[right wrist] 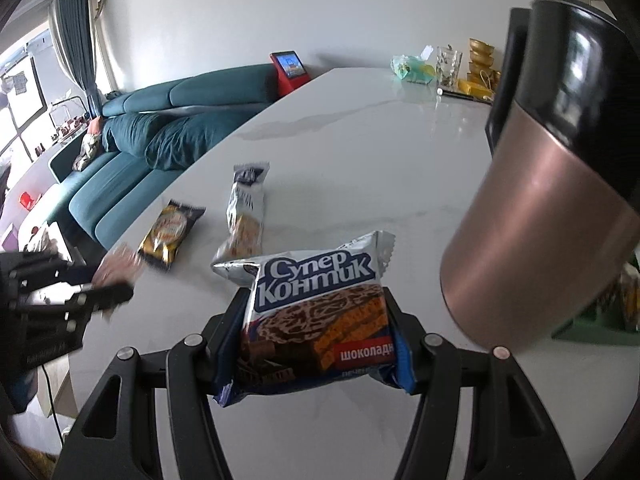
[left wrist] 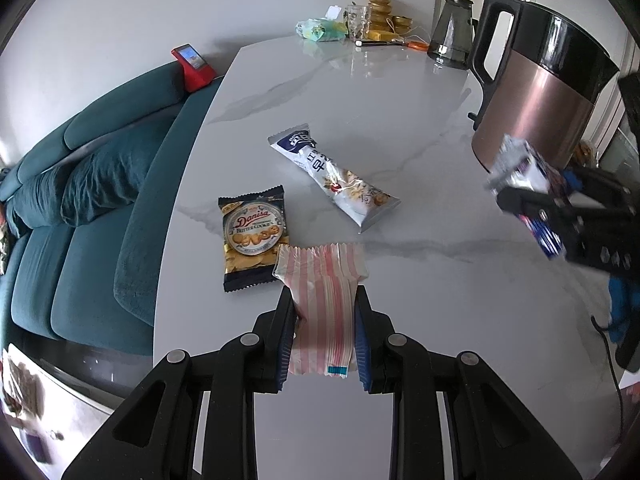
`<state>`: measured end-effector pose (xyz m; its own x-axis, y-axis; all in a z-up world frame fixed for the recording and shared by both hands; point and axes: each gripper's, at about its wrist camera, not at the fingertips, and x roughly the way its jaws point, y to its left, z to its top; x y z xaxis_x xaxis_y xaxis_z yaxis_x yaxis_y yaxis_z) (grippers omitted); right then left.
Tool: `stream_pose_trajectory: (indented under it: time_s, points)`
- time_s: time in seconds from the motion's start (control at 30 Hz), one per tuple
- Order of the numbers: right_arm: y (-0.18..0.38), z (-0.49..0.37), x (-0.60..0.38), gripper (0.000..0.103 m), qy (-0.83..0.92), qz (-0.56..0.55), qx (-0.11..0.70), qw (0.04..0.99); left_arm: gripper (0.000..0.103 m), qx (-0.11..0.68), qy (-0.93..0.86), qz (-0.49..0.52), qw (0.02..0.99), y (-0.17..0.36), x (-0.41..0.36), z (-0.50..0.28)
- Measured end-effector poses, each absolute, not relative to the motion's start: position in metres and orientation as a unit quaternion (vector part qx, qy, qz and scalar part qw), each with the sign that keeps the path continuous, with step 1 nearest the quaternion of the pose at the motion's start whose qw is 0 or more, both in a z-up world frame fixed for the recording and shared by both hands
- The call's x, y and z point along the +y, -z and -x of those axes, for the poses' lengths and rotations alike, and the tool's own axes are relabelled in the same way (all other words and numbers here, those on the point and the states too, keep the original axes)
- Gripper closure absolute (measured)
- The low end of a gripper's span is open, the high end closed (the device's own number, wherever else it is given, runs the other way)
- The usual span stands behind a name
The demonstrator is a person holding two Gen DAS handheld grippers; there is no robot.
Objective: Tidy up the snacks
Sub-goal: 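Carry the pink wafer with the left gripper while the right carries the Super Kontik pack to the tray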
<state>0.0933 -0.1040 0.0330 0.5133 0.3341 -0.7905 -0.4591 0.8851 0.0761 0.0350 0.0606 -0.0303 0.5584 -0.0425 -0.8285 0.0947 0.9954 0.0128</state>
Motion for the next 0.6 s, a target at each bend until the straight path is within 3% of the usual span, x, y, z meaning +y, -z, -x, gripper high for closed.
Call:
stream_pose_trajectory:
  time_s: [0.6]
  points:
    - [-0.035,-0.005,-0.182,0.041,-0.199,0.062,0.468,0.859,0.08,0.474,0.104,-0.07,0.871,0.024,-0.018,-0.013]
